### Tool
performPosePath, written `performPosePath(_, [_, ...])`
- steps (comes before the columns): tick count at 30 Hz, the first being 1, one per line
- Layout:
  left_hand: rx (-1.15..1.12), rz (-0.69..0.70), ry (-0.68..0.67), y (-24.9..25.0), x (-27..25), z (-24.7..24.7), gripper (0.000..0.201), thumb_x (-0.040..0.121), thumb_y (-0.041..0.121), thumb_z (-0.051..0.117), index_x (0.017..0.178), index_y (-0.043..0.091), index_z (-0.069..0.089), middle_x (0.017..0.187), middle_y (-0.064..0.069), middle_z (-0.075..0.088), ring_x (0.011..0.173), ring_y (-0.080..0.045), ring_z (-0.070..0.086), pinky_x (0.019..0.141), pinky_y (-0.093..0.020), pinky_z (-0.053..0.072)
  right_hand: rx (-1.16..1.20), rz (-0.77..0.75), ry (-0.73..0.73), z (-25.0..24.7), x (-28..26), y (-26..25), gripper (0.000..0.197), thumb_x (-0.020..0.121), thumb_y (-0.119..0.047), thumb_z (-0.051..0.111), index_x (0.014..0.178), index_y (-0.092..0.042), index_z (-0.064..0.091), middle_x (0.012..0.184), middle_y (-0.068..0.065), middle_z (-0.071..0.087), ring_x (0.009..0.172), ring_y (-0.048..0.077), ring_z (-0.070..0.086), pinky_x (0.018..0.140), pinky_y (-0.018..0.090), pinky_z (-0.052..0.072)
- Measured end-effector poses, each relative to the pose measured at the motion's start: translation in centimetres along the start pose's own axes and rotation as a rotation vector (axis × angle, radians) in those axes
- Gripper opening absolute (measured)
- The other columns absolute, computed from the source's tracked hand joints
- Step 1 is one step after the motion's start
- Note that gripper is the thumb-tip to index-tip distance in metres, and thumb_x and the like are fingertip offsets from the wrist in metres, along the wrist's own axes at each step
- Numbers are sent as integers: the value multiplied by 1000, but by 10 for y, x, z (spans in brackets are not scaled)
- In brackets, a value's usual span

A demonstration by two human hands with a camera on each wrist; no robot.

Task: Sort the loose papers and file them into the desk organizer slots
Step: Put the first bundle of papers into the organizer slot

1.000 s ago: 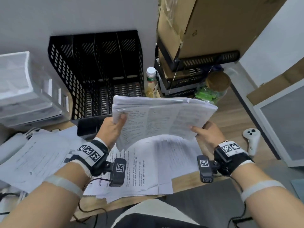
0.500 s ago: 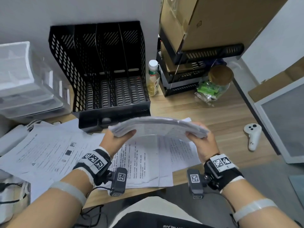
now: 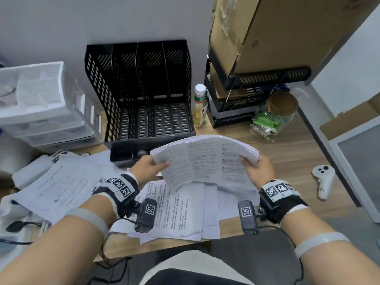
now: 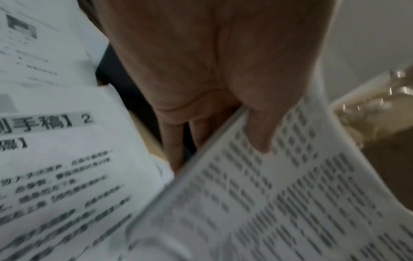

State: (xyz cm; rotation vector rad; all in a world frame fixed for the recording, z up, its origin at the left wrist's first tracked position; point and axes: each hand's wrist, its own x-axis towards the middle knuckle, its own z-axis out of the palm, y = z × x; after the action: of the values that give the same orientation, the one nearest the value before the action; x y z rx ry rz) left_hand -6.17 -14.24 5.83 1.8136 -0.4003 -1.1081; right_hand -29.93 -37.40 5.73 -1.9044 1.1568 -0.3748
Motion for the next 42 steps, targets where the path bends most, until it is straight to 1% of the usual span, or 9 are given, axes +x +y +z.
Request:
performPosePath(6, [220, 21, -136, 34, -20, -29, 24, 95, 15, 66, 115, 25, 73, 110, -2, 75, 104, -19, 70, 82, -45, 63, -177, -537, -61, -28, 31, -92, 21, 90, -6, 63, 100, -19, 76, 84, 1, 61, 85, 31, 60, 70, 28, 43])
performPosePath(13, [250, 118, 73, 43, -47, -25, 29, 103, 31, 51, 120, 11, 63, 120, -22, 63, 100, -35, 66, 63, -35, 63, -252, -839, -171, -13, 44, -203, 16, 85, -16, 65, 95, -26, 73, 97, 0, 64, 95, 23, 55, 85, 34, 39])
performPosePath(17, [-18, 144, 272, 39, -66, -26, 17, 105, 26, 47, 106, 24, 63, 110, -10, 66, 86, -20, 65, 55, -30, 60, -87, -440, 111, 26, 36, -221, 76, 64, -55, 80, 120, -19, 44, 122, 5, 40, 112, 21, 43, 97, 31, 39])
performPosePath(21, [11, 165, 428, 35, -79, -32, 20, 106, 33, 43, 113, 23, 59, 100, 0, 67, 91, -27, 65, 72, -44, 62, 154, -103, -690, 73, 3, -236, 121, 47, -68, 84, 145, -38, 19, 135, 3, 48, 114, 22, 59, 87, 45, 58])
performPosePath(25, [148, 347, 478, 37, -83, -37, 33, 107, 15, 42, 134, 27, 57, 117, 12, 67, 115, -20, 63, 98, -31, 51, 192, -146, -831, 107, -23, -271, 111, 49, -72, 82, 138, -21, 38, 111, -3, 64, 103, 23, 68, 77, 43, 61])
performPosePath(28, [269, 445, 524, 38, -77, -51, 77, 94, -15, 38, 151, 37, 33, 143, 23, 47, 130, 5, 43, 109, -6, 27, 288, -105, -705, 127, -17, -301, 44, 70, -38, 78, 102, -16, 57, 106, 14, 66, 97, 33, 69, 69, 49, 61])
performPosePath(32, [460, 343, 537, 30, -53, -80, 94, 86, -8, 44, 162, 28, 2, 159, -14, 31, 149, -28, 28, 120, -30, 20, 115, -252, -582, 152, 12, -325, 50, 62, -23, 58, 110, -10, 58, 108, 14, 68, 102, 38, 66, 85, 53, 57])
performPosePath(36, [374, 314, 461, 34, -31, -102, 101, 88, 1, 55, 160, 29, -9, 163, -13, 23, 149, -28, 26, 114, -26, 21, 119, -231, -622, 160, 10, -357, 21, 87, 4, 50, 86, -17, 56, 88, 9, 65, 84, 34, 68, 77, 57, 58])
performPosePath(42, [324, 257, 402, 30, 21, -137, 104, 83, 18, 65, 159, 35, -4, 152, -8, 42, 134, -31, 48, 111, -44, 42, 89, -137, -592, 196, 38, -375, 23, 91, 5, 46, 109, -10, 49, 93, 10, 62, 82, 30, 65, 73, 56, 58])
